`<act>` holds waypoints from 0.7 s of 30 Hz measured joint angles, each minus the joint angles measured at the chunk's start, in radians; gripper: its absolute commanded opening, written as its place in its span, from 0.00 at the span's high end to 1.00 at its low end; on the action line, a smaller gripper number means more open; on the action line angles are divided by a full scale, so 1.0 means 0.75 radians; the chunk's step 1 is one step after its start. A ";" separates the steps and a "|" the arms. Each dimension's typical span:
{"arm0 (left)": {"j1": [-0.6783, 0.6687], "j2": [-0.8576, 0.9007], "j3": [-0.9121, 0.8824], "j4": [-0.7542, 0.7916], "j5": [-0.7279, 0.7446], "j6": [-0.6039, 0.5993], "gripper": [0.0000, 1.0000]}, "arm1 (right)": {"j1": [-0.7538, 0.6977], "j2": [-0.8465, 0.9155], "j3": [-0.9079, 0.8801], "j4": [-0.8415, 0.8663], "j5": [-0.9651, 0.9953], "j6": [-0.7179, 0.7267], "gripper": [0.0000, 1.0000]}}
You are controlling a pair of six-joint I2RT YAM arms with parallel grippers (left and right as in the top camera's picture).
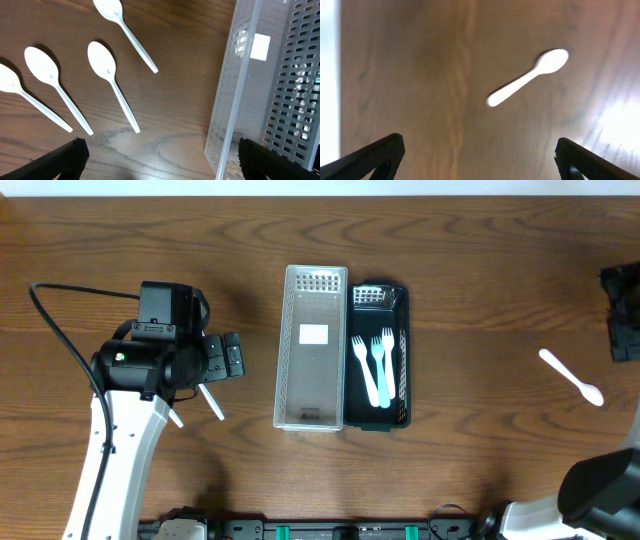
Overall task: Pack container
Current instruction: 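Move right gripper toward the white spoon on the right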
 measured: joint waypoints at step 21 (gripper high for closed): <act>0.000 0.000 0.000 -0.036 0.000 0.000 0.02 | -0.252 0.364 -0.247 0.159 0.008 0.291 0.04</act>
